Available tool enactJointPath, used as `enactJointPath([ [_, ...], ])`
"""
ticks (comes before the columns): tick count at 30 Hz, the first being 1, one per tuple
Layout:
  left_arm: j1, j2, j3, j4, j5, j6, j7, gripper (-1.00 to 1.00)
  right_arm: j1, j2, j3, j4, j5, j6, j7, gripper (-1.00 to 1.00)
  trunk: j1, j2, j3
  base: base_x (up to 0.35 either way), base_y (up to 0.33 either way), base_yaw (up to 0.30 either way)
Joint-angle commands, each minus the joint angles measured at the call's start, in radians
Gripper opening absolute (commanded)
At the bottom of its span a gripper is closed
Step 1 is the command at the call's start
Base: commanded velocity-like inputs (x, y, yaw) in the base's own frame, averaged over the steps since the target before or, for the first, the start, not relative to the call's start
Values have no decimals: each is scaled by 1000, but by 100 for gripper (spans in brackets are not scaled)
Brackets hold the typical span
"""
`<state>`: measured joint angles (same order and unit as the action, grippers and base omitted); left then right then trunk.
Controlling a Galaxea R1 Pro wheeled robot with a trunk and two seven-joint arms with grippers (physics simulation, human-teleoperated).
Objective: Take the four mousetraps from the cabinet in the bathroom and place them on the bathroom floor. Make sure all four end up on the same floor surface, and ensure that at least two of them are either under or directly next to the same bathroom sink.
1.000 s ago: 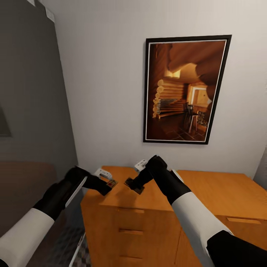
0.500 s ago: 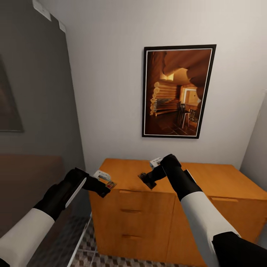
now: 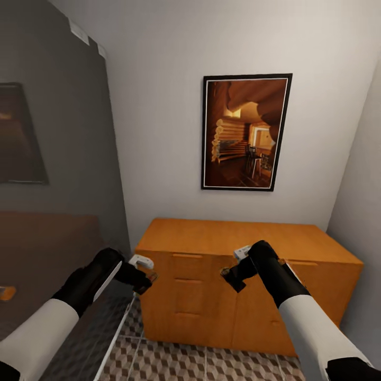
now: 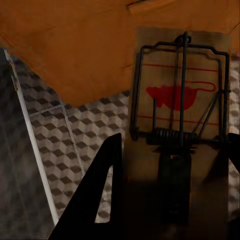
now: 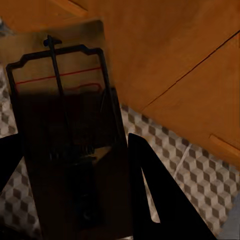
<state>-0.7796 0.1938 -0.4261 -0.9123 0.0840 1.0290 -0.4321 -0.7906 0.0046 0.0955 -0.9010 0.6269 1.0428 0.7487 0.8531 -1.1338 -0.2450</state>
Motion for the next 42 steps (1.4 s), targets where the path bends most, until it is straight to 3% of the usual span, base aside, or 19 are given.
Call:
enactJointPath([
  [1, -1, -8, -3, 82, 19, 1, 7, -100, 35, -1, -1, -1, 7, 4, 7, -100, -1, -1, -1, -346, 0, 0],
  [3, -1, -14, -2, 144, 30, -9, 10, -100, 60, -1, -9, 0, 6, 4, 7, -100, -1, -1, -1, -346, 0, 0],
  [6, -1, -27, -2, 295, 66, -87, 15, -100, 124, -1, -78, 15, 5, 4, 7, -100, -1, -1, -1, -346, 0, 0],
  [7, -1, -34, -1, 389, 92, -155, 29, -100, 153, 0, -128, 46, 5, 4, 6, -100, -1, -1, -1, -346, 0, 0],
  [9, -1, -49, 0, 517, 141, -256, 71, -100, 174, 0, -188, 129, 4, 4, 2, -100, -1, -1, -1, -346, 0, 0],
  [11, -1, -75, 1, 645, 209, -366, 132, -100, 183, -1, -245, 254, 2, -70, -14, -100, -1, -1, -1, -346, 0, 0],
  [12, -1, -104, 1, 756, 269, -469, 191, -100, 187, -1, -305, 370, 2, -170, -53, -100, -1, -1, -1, -346, 0, 0],
  [14, -1, -130, 1, 843, 302, -560, 234, -100, 188, -1, -360, 482, 1, -270, -142, -100, -1, -1, -1, -346, 0, 0],
  [16, 2, -140, 1, 875, 314, -603, 251, -100, 189, 0, -388, 564, -2, -333, -225, -100, -1, -1, -1, -346, 0, 0],
  [18, 2, -145, 1, 891, 320, -628, 260, -100, 189, -1, -408, 640, -9, -388, -296, -100, -1, -1, -1, -346, 0, 0],
  [22, 4, -148, 1, 903, 325, -645, 269, -100, 189, -3, -424, 759, -31, -469, -366, -100, -1, -1, -1, -346, 0, 0],
  [23, 6, -149, 0, 906, 328, -651, 298, -100, 190, -7, -428, 837, -41, -519, -389, -100, -1, -1, -1, -346, 0, 0],
  [25, 8, -150, 0, 907, 334, -654, 337, -100, 196, -9, -430, 881, -45, -556, -399, -100, -1, -1, -1, -346, 0, 0],
  [28, 21, -151, 1, 908, 352, -657, 385, -100, 223, -10, -431, 910, -48, -605, -428, -100, -1, -1, -1, -346, 0, 0],
  [30, 74, -148, 0, 909, 408, -703, 420, -100, 284, -8, -432, 927, -86, -689, -556, -100, -1, -1, -1, -345, 0, 0],
  [36, 152, -145, 0, 909, 441, -767, 450, -100, 365, -4, -433, 932, -163, -771, -739, -100, -1, -1, -1, -346, 0, 0],
  [42, 214, -141, 0, 909, 467, -796, 486, -100, 401, -6, -433, 933, -186, -821, -785, -100, -1, -1, -1, -346, 0, 0],
])
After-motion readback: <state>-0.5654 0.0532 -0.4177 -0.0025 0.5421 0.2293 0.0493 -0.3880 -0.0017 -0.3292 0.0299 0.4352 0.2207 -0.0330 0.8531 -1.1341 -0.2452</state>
